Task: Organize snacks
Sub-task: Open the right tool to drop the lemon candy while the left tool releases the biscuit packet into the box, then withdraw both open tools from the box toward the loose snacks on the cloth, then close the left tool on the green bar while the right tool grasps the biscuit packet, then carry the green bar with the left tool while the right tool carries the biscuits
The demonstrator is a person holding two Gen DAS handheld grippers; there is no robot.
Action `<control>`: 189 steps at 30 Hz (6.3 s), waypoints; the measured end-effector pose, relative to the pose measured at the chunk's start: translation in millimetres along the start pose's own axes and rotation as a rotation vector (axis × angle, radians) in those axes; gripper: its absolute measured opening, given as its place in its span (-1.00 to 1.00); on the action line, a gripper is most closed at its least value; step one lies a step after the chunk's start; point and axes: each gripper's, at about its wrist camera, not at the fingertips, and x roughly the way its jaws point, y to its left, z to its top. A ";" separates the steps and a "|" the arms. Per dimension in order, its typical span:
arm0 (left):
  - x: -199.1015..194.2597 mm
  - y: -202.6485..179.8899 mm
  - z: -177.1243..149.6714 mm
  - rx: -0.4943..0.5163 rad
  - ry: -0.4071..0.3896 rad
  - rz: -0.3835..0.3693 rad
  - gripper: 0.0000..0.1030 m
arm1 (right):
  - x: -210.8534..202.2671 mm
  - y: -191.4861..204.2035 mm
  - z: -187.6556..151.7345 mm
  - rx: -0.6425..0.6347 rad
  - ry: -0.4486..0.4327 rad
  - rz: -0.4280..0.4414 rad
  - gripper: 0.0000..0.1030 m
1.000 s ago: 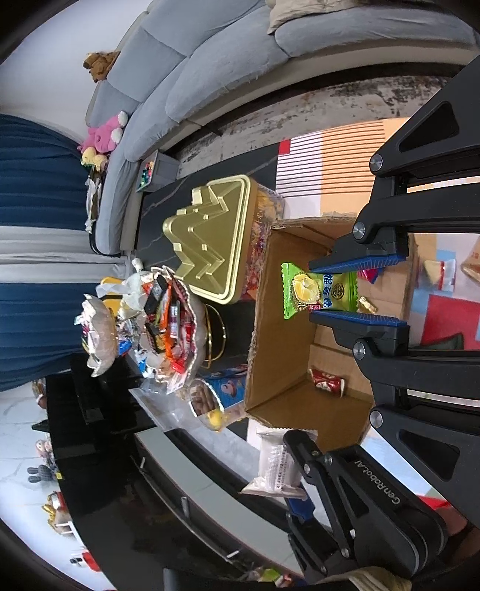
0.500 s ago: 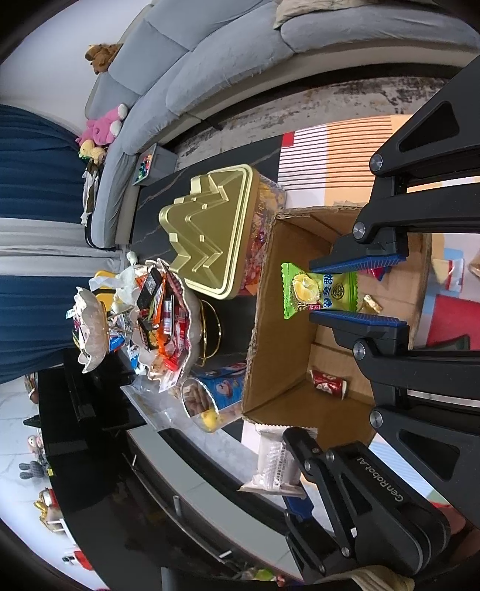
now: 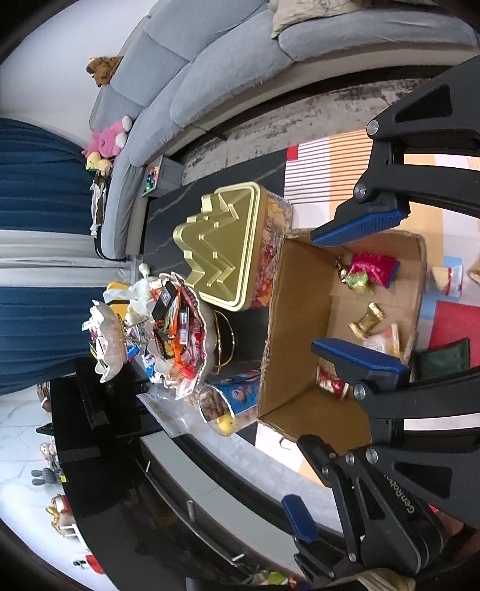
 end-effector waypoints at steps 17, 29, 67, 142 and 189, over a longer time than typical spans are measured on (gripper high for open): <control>-60.3 3.5 -15.2 -0.005 -0.062 0.009 0.49 | -58.4 -9.1 -15.6 0.024 -0.065 -0.044 0.43; -76.8 -7.5 -33.8 0.004 -0.063 -0.006 0.49 | -76.5 -23.2 -37.3 0.047 -0.057 -0.065 0.43; -43.0 -35.0 -111.8 -0.005 0.057 0.000 0.68 | -45.4 -56.7 -128.0 0.170 0.135 -0.110 0.62; 109.6 -68.1 -180.2 -0.096 0.375 0.006 -0.10 | 87.9 -71.9 -223.3 0.258 0.463 -0.099 -0.04; 18.6 -57.3 -157.9 -0.079 0.236 -0.014 -0.12 | 0.8 -54.7 -178.1 0.212 0.262 -0.067 -0.17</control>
